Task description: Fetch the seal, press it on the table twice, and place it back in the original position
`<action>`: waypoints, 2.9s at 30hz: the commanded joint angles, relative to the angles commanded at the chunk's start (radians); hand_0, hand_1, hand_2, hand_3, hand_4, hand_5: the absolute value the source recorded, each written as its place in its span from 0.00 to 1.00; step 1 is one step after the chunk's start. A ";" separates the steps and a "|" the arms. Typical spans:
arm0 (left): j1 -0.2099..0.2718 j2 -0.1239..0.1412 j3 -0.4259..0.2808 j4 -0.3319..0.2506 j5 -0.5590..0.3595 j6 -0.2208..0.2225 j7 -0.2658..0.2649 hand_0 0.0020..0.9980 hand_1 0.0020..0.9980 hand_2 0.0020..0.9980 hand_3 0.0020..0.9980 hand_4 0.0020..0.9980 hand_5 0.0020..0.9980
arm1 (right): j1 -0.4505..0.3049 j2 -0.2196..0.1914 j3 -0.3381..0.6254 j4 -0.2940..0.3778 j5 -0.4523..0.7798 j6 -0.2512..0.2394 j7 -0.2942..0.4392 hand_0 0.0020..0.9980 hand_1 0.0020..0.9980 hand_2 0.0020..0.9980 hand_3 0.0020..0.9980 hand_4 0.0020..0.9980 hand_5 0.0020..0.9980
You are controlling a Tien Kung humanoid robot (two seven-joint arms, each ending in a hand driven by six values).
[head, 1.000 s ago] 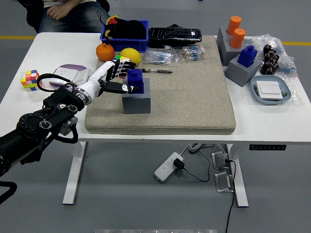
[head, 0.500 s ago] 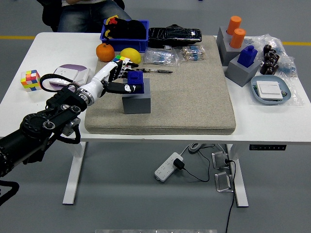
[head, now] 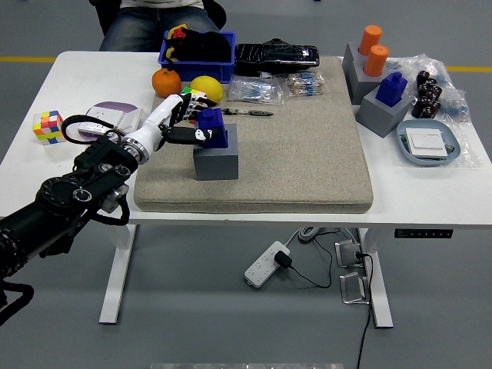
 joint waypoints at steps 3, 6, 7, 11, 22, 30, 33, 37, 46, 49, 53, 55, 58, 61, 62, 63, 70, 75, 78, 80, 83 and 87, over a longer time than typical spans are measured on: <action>-0.003 -0.004 0.008 0.005 0.002 0.001 0.002 0.71 0.60 0.51 0.54 0.76 0.00 | 0.000 0.001 0.002 0.000 0.000 0.000 0.000 0.86 0.80 0.77 0.77 0.84 0.53; -0.003 -0.007 0.014 0.005 0.000 -0.002 0.004 0.69 0.51 0.43 0.51 0.73 0.00 | 0.000 0.001 0.003 0.000 0.000 0.000 0.000 0.86 0.80 0.77 0.77 0.84 0.53; -0.002 -0.007 0.015 0.003 -0.001 -0.003 0.005 0.69 0.51 0.43 0.51 0.73 0.00 | 0.000 0.001 0.003 0.000 0.000 0.000 0.000 0.86 0.80 0.77 0.77 0.84 0.53; -0.001 -0.009 0.012 -0.006 -0.009 0.009 -0.014 0.68 0.48 0.41 0.50 0.72 0.00 | 0.000 0.002 0.003 -0.001 -0.001 -0.001 0.000 0.86 0.80 0.77 0.77 0.84 0.53; -0.003 -0.009 -0.009 -0.050 -0.052 0.057 -0.087 0.67 0.46 0.39 0.50 0.71 0.00 | 0.000 0.002 0.002 0.000 0.001 -0.002 0.001 0.86 0.80 0.77 0.77 0.84 0.53; -0.008 0.043 -0.070 -0.130 0.014 0.069 -0.096 0.67 0.46 0.39 0.50 0.71 0.00 | -0.001 0.002 0.011 0.001 -0.001 -0.003 0.001 0.86 0.80 0.77 0.77 0.84 0.53; -0.005 0.086 -0.105 -0.154 0.034 0.075 -0.101 0.67 0.46 0.39 0.50 0.71 0.00 | -0.003 0.002 0.014 0.000 -0.003 -0.003 0.001 0.86 0.80 0.77 0.77 0.84 0.53; 0.011 0.144 -0.144 -0.148 0.035 0.084 -0.111 0.66 0.46 0.39 0.50 0.71 0.00 | -0.005 0.003 0.018 0.000 -0.005 -0.003 0.001 0.86 0.80 0.77 0.77 0.84 0.53; 0.075 0.205 -0.119 -0.093 0.014 0.097 -0.129 0.66 0.46 0.39 0.50 0.72 0.00 | -0.007 0.005 0.021 0.002 -0.004 -0.003 0.001 0.86 0.80 0.77 0.77 0.84 0.53; 0.091 0.204 -0.105 -0.085 0.008 0.099 -0.130 0.66 0.46 0.39 0.50 0.72 0.00 | -0.005 0.004 0.020 0.003 -0.002 -0.003 0.002 0.86 0.80 0.77 0.77 0.84 0.53; 0.112 0.189 -0.088 -0.078 0.001 0.102 -0.135 0.66 0.46 0.39 0.50 0.71 0.00 | -0.004 0.006 0.020 0.003 -0.002 -0.003 0.002 0.86 0.80 0.77 0.77 0.84 0.53; 0.119 0.183 -0.082 -0.074 -0.006 0.104 -0.138 0.66 0.46 0.39 0.50 0.71 0.00 | -0.004 0.006 0.019 0.004 -0.001 -0.003 0.002 0.86 0.80 0.77 0.77 0.84 0.53; 0.131 0.172 -0.073 -0.063 -0.012 0.107 -0.141 0.66 0.46 0.39 0.50 0.71 0.00 | -0.003 0.007 0.016 0.007 0.001 -0.003 0.002 0.86 0.80 0.77 0.77 0.84 0.53; 0.141 0.166 -0.055 -0.054 -0.017 0.110 -0.143 0.66 0.46 0.39 0.50 0.71 0.00 | -0.004 0.006 0.015 0.006 0.001 -0.003 0.002 0.86 0.80 0.77 0.77 0.84 0.53; 0.143 0.165 -0.050 -0.053 -0.019 0.111 -0.144 0.66 0.46 0.39 0.50 0.71 0.00 | -0.004 0.006 0.015 0.006 0.001 -0.003 0.001 0.86 0.80 0.77 0.77 0.84 0.53; 0.146 0.162 -0.043 -0.051 -0.020 0.112 -0.145 0.66 0.46 0.39 0.50 0.71 0.00 | -0.005 0.006 0.015 0.005 -0.001 -0.003 0.001 0.86 0.80 0.77 0.77 0.84 0.53; 0.166 0.146 -0.023 -0.050 -0.029 0.118 -0.152 0.66 0.46 0.39 0.50 0.71 0.00 | -0.006 0.008 0.014 0.004 -0.001 -0.002 0.001 0.86 0.80 0.77 0.77 0.84 0.53; 0.181 0.125 -0.031 -0.050 -0.044 0.127 -0.163 0.66 0.46 0.39 0.50 0.71 0.00 | -0.004 0.007 0.009 0.007 0.001 -0.002 0.002 0.86 0.80 0.77 0.77 0.84 0.53; 0.189 0.112 -0.031 -0.045 -0.057 0.136 -0.175 0.66 0.46 0.39 0.50 0.72 0.00 | -0.003 0.007 0.009 0.007 0.002 -0.001 0.002 0.86 0.80 0.77 0.77 0.84 0.53; 0.193 0.103 -0.029 -0.039 -0.064 0.141 -0.182 0.66 0.46 0.39 0.50 0.72 0.00 | -0.002 0.008 0.009 0.006 0.001 -0.001 0.002 0.86 0.80 0.77 0.77 0.84 0.53; 0.198 0.095 -0.025 -0.029 -0.074 0.145 -0.188 0.66 0.45 0.39 0.50 0.72 0.00 | -0.002 0.007 0.008 0.006 0.001 -0.001 0.002 0.86 0.80 0.77 0.77 0.84 0.53; 0.205 0.087 -0.022 -0.014 -0.092 0.158 -0.204 0.66 0.45 0.39 0.50 0.72 0.00 | -0.002 0.005 0.003 0.007 0.002 -0.001 0.002 0.86 0.80 0.77 0.77 0.84 0.53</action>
